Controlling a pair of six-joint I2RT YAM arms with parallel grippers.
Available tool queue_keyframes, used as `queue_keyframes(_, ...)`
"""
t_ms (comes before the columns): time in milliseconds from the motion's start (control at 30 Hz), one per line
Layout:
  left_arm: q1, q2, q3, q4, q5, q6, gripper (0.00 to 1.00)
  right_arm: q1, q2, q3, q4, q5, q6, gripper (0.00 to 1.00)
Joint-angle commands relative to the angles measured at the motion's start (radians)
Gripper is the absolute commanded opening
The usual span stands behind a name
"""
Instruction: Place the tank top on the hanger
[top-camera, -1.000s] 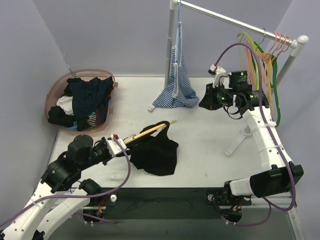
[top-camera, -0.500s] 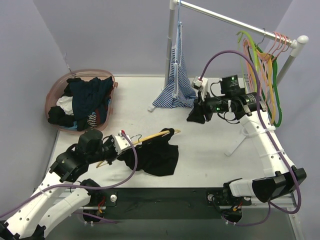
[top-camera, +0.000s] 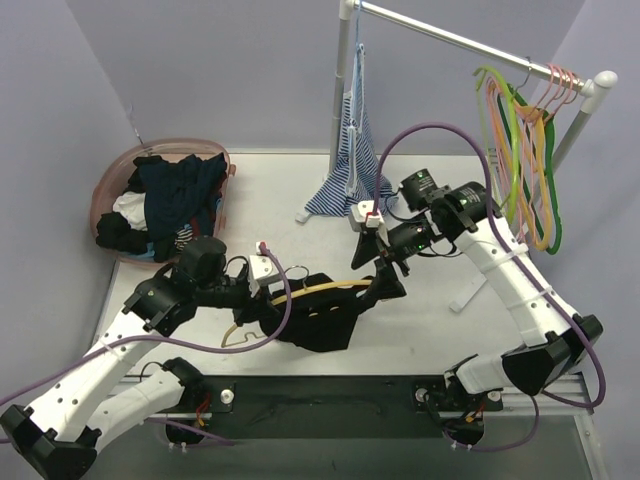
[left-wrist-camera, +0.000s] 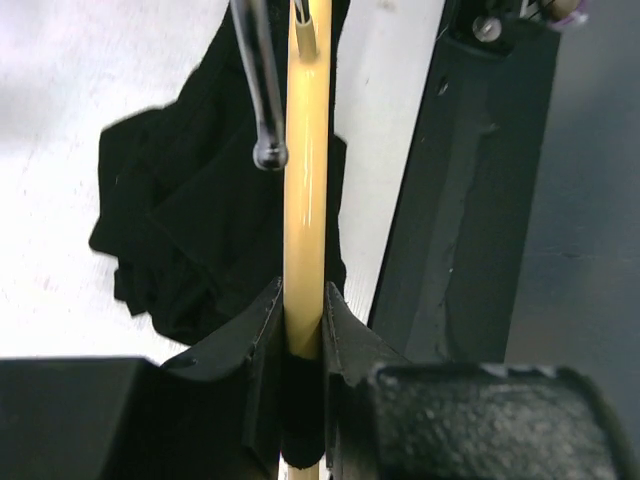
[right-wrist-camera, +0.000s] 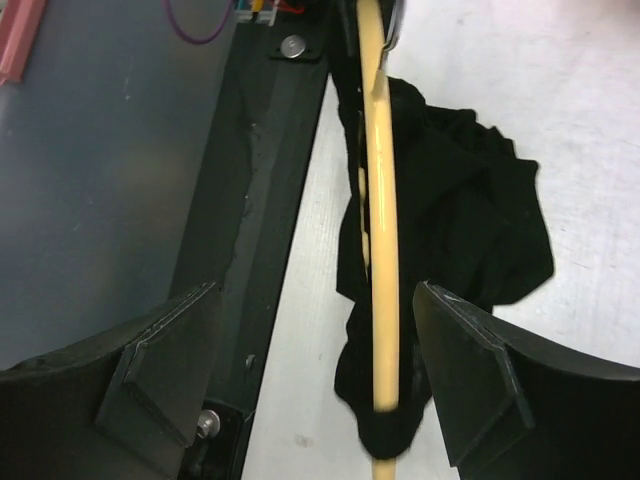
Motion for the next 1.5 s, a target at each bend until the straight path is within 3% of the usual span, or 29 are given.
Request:
queue_keyframes(0,0.005,0.028,0.101,0.102,0.145,0.012,0.00,0.046,0.034,-0.005,-0.074,0.000,-0.087,0.78)
queue_keyframes(233,0.005,0.095,0.168,0.030,0.194,0.096,0.00,0.073,0.035,-0.022,-0.076,0.025,-0.067,0.71)
queue_keyframes(433,0.003,0.141,0.242,-0.029,0.159,0.167,0.00,0.112,0.032,-0.044,-0.091,0.030,-0.051,0.51)
queue_keyframes(533,0.003,0.158,0.254,-0.024,0.157,0.172,0.00,0.112,0.015,-0.061,-0.093,0.034,-0.052,0.30)
queue_keyframes(567,0.003,0.161,0.256,-0.024,0.157,0.172,0.00,0.113,0.006,-0.067,-0.093,0.037,-0.051,0.09)
queue_keyframes(600,0.003,0.167,0.259,-0.021,0.157,0.167,0.00,0.112,0.001,-0.071,-0.093,0.043,-0.044,0.00)
queue_keyframes(767,0.006,0.163,0.269,0.049,0.102,0.126,0.00,0.092,-0.052,-0.081,-0.047,0.121,0.092,0.00)
queue_keyframes(867,0.010,0.111,0.251,0.129,-0.020,0.063,0.34,0.034,-0.098,-0.096,-0.021,0.152,0.192,0.00)
queue_keyframes(900,0.017,0.095,0.242,0.151,-0.048,0.035,0.56,0.023,-0.110,-0.102,-0.022,0.181,0.212,0.00)
queue_keyframes(1033,0.034,0.005,0.207,0.218,-0.180,-0.002,0.73,-0.071,-0.183,-0.133,-0.021,0.220,0.270,0.00)
queue_keyframes(1233,0.040,-0.098,0.165,0.182,-0.309,-0.005,0.76,-0.264,-0.305,-0.186,-0.019,0.237,0.336,0.00)
queue_keyframes(1467,0.040,-0.201,0.075,0.178,-0.337,-0.069,0.77,-0.508,-0.403,-0.130,-0.039,0.222,0.379,0.00)
